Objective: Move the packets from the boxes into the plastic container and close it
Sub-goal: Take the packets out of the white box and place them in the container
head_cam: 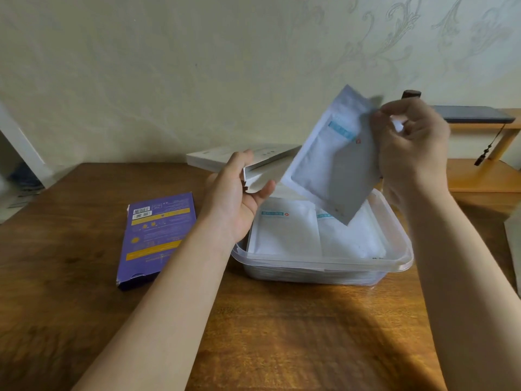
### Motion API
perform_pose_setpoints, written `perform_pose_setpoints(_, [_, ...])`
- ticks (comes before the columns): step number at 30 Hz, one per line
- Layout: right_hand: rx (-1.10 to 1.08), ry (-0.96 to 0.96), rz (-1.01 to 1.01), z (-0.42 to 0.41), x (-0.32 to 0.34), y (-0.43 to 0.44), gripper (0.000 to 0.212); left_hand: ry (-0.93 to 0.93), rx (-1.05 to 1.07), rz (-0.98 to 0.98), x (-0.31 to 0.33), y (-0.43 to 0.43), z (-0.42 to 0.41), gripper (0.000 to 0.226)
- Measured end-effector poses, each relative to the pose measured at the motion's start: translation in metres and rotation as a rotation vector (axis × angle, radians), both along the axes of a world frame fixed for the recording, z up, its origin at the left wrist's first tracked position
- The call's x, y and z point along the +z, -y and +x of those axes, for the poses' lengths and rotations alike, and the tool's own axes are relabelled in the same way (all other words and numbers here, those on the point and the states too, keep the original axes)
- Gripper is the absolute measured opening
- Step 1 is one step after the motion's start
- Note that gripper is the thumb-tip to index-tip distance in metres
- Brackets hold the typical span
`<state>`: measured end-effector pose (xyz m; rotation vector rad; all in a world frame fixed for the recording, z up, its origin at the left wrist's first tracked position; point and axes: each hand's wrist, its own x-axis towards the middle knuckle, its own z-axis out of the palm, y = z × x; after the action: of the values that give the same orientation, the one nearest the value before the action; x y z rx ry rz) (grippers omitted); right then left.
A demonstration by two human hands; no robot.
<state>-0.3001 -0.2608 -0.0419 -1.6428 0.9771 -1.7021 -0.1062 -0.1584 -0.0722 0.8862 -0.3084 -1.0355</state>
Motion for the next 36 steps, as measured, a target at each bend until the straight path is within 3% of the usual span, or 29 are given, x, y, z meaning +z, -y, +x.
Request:
perform_pose_setpoints(5, [0.132, -0.392, 0.229, -0.002, -0.018, 0.008, 0.019, 0.006, 0.014, 0.001, 0.001, -0.001, -0.004, 0.008])
perform_pose_setpoints(10, [0.095, -0.905, 0.28, -0.003, -0.025, 0.007, 0.006, 0.016, 0.027, 0.009, 0.0, -0.002, -0.005, 0.008])
perform_pose_setpoints(13, [0.015, -1.211, 0.159, -0.003, -0.02, 0.004, 0.038, 0.019, 0.029, 0.007, 0.0, -0.002, -0.005, 0.008])
perform_pose_setpoints(17, [0.183, -1.273, 0.14, 0.003, -0.004, -0.017, 0.044, 0.032, 0.036, 0.015, 0.0, -0.002, -0.003, 0.009])
perform_pose_setpoints(20, [0.361, -1.436, 0.227, 0.008, -0.002, -0.029, 0.072, 0.039, 0.03, 0.017, -0.001, -0.001, -0.004, 0.011])
perform_pose_setpoints(24, [0.422, -1.609, 0.353, 0.008, -0.007, -0.03, 0.104, 0.041, 0.015, 0.006, -0.001, -0.002, -0.004, 0.01])
perform_pose_setpoints(36, [0.429, -1.777, 0.408, 0.005, -0.008, -0.027, 0.105, 0.053, 0.002, 0.006, 0.0, -0.003, -0.005, 0.008])
